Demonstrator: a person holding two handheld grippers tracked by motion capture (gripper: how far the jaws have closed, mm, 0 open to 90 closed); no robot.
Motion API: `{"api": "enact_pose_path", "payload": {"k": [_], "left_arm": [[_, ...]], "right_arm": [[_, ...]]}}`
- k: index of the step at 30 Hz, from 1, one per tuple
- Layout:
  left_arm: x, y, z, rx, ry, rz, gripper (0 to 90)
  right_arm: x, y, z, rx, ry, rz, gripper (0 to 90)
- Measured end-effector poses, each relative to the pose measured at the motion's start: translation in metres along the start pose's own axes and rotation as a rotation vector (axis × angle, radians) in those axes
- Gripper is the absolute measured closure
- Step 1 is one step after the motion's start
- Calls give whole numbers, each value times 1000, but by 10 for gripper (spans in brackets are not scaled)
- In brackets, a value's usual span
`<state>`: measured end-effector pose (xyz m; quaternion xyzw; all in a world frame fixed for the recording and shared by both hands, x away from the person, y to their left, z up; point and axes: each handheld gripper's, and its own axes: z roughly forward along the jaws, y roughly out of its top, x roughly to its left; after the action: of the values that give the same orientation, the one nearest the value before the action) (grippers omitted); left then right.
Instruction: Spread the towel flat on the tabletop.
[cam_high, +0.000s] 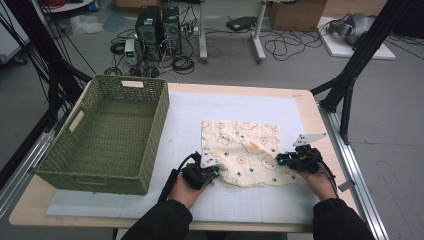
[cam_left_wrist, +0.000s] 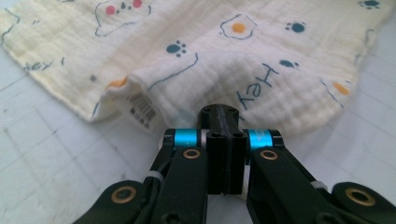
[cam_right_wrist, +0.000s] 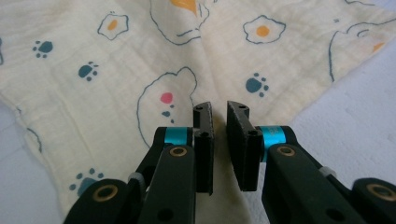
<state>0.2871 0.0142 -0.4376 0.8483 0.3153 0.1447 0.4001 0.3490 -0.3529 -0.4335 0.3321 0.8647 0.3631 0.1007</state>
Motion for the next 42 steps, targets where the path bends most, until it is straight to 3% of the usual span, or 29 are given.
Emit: {"api": "enact_pose_path", "payload": {"k": [7, 11, 15, 16, 19, 23, 26, 28, 30, 31, 32, 34, 36, 42], "left_arm": [[-2, -8, -36, -13, -22, -6, 896], [-4, -10, -45, -32, -24, -11, 896], [0, -13, -42, -18, -21, -16, 895], [0, -13, -42, -18, -21, -16, 895], [2, -18, -35, 2, -18, -27, 895], [2, -22, -36, 3, -18, -32, 895], [3, -22, -38, 2, -17, -27, 895], [4, -23, -39, 1, -17, -35, 895], [5, -23, -39, -1, -17, -35, 895], [5, -24, -40, -3, -22, -37, 895], [5, -24, -40, -3, -22, -37, 895], [4, -26, -40, -4, -27, -38, 895], [4, -28, -41, -4, -33, -39, 895], [-1, -37, -51, -25, -48, -43, 895]], "right_arm": [[16, 1, -13, -42, 12, -33, 767], [26, -4, -26, -78, 25, -55, 724], [36, -13, -29, -75, 105, -80, 686], [36, -13, -29, -75, 105, -80, 686], [42, -20, -18, -14, 139, -102, 705], [45, -19, -13, 8, 133, -117, 696], [46, -14, -25, -63, 126, -126, 709], [47, -12, -26, -61, 126, -129, 709], [50, -13, -20, -31, 143, -140, 703], [52, -15, -10, 15, 156, -154, 698], [52, -15, -10, 15, 156, -154, 698], [52, -17, -4, 35, 167, -157, 765], [52, -18, -3, 38, 207, -127, 880], [61, -22, -9, 39, 277, -147, 889]]}}
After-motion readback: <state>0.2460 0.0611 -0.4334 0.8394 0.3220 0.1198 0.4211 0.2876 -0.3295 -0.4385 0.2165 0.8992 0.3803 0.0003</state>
